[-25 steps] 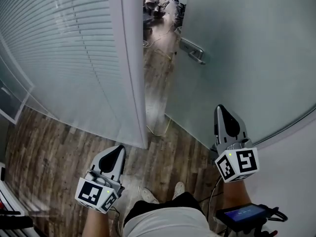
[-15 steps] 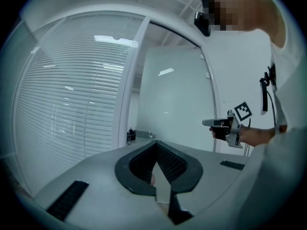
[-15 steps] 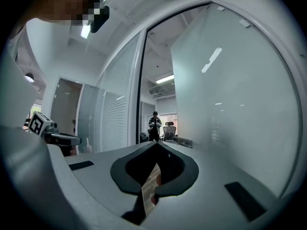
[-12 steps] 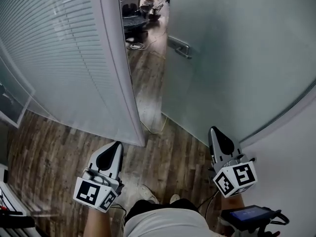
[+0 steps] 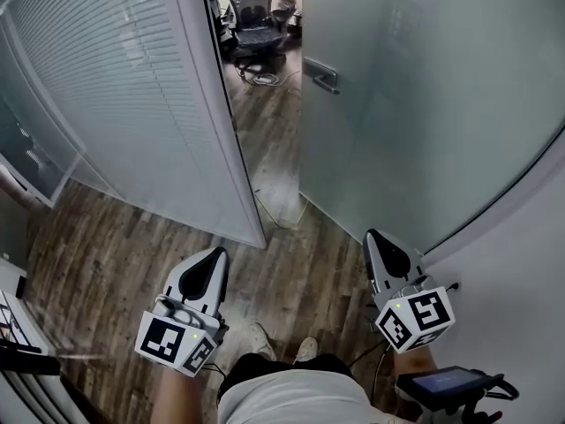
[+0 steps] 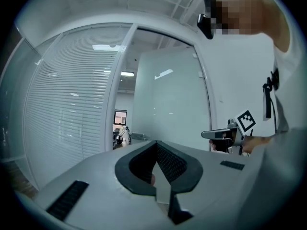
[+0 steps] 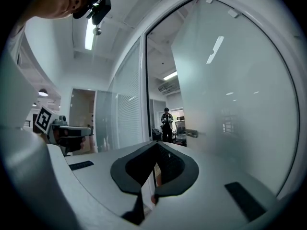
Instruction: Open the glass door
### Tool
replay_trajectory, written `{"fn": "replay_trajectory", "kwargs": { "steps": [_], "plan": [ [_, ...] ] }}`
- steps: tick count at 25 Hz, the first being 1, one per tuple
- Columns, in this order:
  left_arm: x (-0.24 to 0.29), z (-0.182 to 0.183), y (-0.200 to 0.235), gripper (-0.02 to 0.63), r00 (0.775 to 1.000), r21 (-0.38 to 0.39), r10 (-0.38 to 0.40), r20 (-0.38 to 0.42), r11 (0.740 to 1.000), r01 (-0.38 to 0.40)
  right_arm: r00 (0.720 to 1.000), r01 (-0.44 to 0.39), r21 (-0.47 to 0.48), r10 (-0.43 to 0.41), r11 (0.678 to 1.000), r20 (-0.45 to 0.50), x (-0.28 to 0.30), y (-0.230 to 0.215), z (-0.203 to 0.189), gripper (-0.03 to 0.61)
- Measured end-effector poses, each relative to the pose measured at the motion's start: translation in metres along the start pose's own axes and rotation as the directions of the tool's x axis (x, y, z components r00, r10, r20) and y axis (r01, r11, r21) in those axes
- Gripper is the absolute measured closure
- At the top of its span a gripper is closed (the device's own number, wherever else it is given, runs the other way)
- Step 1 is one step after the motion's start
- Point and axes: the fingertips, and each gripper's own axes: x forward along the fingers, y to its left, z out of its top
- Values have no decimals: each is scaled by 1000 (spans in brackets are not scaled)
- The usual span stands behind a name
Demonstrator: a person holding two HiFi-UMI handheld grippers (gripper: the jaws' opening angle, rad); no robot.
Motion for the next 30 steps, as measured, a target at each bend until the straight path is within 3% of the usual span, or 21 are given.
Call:
{"fn": "replay_trajectory", "kwargs": {
  "steps": [10,17,23,30],
  "plan": [
    [-19,5,-1,620,1000,-14,23,5,1000,-23,999,-35,-7,35,999,-2,-4,18,3,577],
    [-38,3,30,620,999,-47,27,26,999,-26,999,-42,-47,41,998,-26,14,59,4,578],
    [-48,21,59,620,999,-68,26,34,997,-24,999,-33,-70,31,997,-34,31,84,27,578],
    [-57,12,64,620,999,-67,19,35,998,-17,999,-35,-78,32,996,-28,31,97,20,578]
  ]
}}
